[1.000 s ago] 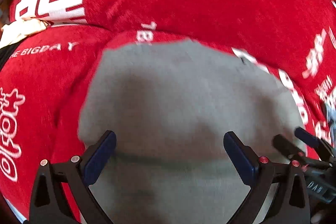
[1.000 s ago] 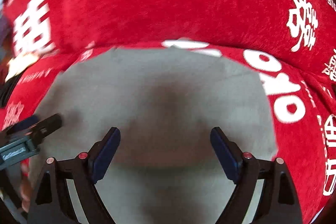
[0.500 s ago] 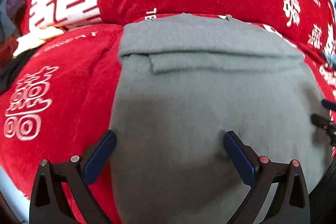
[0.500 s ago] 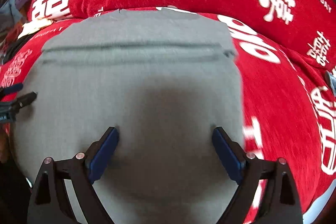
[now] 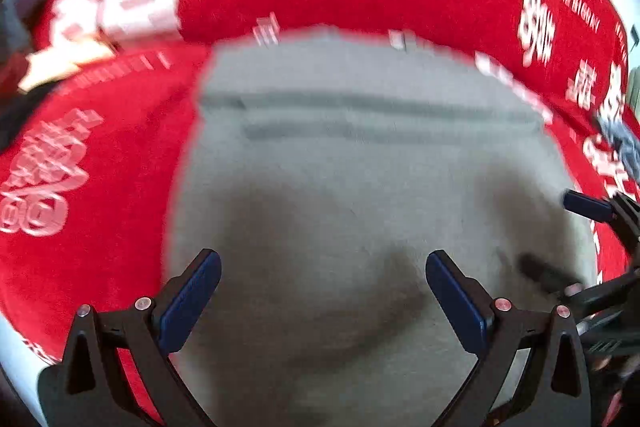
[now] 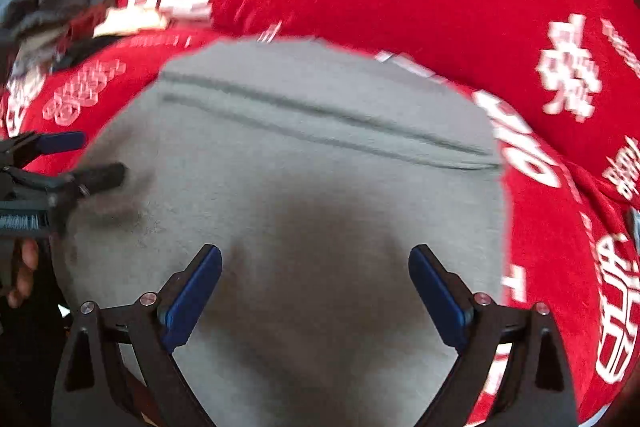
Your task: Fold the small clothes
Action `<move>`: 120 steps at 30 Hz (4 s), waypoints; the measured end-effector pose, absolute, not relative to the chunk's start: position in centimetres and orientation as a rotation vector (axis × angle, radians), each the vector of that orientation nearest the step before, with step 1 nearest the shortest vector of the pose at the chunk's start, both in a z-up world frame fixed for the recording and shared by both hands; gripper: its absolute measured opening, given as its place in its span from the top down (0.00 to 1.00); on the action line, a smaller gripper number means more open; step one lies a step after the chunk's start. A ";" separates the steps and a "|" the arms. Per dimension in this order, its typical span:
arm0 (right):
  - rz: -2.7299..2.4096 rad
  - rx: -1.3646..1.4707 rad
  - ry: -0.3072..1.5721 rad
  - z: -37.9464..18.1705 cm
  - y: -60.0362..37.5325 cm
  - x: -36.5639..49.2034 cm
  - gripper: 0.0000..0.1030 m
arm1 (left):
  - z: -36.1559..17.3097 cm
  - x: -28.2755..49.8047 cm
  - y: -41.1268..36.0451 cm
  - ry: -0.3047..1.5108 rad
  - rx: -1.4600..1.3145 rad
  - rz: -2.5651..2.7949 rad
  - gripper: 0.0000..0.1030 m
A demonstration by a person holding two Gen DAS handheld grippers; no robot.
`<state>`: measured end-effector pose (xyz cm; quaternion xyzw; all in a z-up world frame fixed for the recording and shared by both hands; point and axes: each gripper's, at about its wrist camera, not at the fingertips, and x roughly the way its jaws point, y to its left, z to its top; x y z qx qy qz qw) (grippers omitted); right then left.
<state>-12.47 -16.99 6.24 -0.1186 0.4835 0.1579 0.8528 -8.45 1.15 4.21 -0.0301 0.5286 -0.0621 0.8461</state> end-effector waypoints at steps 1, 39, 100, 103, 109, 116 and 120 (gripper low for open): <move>0.332 -0.265 1.059 5.2 -16.3 -12.0 0.06 | 3.4 -8.1 0.8 1.138 -0.042 -0.108 0.00; 0.420 -0.368 1.085 4.7 -16.8 -19.6 0.00 | 4.9 -14.6 5.6 1.203 -0.398 -0.237 0.00; 0.314 -0.299 1.133 4.8 -19.6 -21.0 0.00 | 2.3 -16.0 -0.6 1.162 0.065 -0.154 0.00; 0.240 -0.235 1.044 7.7 -19.1 -15.6 0.00 | 3.8 -11.8 -0.4 1.103 0.048 -0.105 0.00; 0.155 -0.110 1.108 7.0 -18.0 -7.4 0.00 | 1.5 -3.8 0.3 1.233 -0.069 0.000 0.00; 0.188 -0.164 1.096 4.5 -17.5 -11.2 0.00 | 1.3 -11.3 0.1 1.158 0.025 -0.063 0.00; 0.283 -0.243 1.058 4.0 -17.9 -16.4 0.00 | 1.0 -15.3 0.9 1.150 0.034 -0.090 0.00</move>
